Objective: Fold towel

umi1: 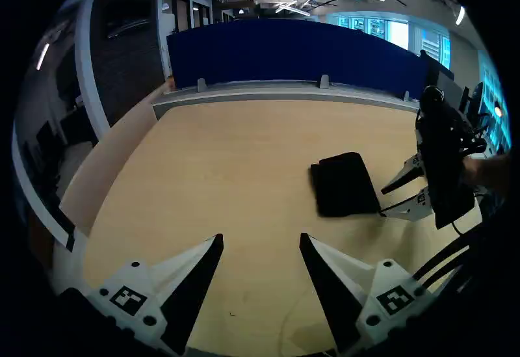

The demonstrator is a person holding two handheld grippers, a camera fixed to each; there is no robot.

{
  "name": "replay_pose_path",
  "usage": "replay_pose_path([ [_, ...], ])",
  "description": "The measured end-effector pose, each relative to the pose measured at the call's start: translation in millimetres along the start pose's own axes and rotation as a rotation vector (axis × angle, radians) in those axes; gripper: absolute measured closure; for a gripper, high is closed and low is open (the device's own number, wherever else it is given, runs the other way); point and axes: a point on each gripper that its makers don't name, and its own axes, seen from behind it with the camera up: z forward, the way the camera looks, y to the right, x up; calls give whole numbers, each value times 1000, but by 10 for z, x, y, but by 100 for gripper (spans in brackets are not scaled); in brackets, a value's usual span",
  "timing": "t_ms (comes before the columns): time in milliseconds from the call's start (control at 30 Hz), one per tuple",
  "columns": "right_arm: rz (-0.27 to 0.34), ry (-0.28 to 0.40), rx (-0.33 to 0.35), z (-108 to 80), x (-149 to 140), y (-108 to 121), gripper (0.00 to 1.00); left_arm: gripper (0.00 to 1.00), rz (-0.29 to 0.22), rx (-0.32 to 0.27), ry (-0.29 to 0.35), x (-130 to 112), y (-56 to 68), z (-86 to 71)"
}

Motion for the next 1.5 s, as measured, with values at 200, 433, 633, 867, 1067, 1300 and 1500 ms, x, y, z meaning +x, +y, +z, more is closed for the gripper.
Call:
replay_pose_path([
  [200, 40, -1, 3, 96, -69, -51, 38, 13, -8, 4, -2, -34, -15, -1],
  [433, 76, -1, -2, 157, -112, -77, 51, 13, -10, 8, -4, -69, -28, -19],
  [633, 78, 0, -14, 171, -123, -70, 73, 13, -11, 11, -3, -77, -32, -37],
  [867, 99, 8, -20, 182, -111, -25, 92, 13, -12, 11, -3, -83, -20, -54],
  [1067, 94, 16, -34, 151, -90, 16, 95, 13, -8, 12, -3, -82, -16, -55],
  [1300, 73, 64, -61, -36, 179, 135, 95, 13, -15, 7, 1, -45, -16, -31],
  [1500, 34, 135, -95, -341, 660, 299, 95, 13, -12, -2, 19, 43, -8, -12],
])
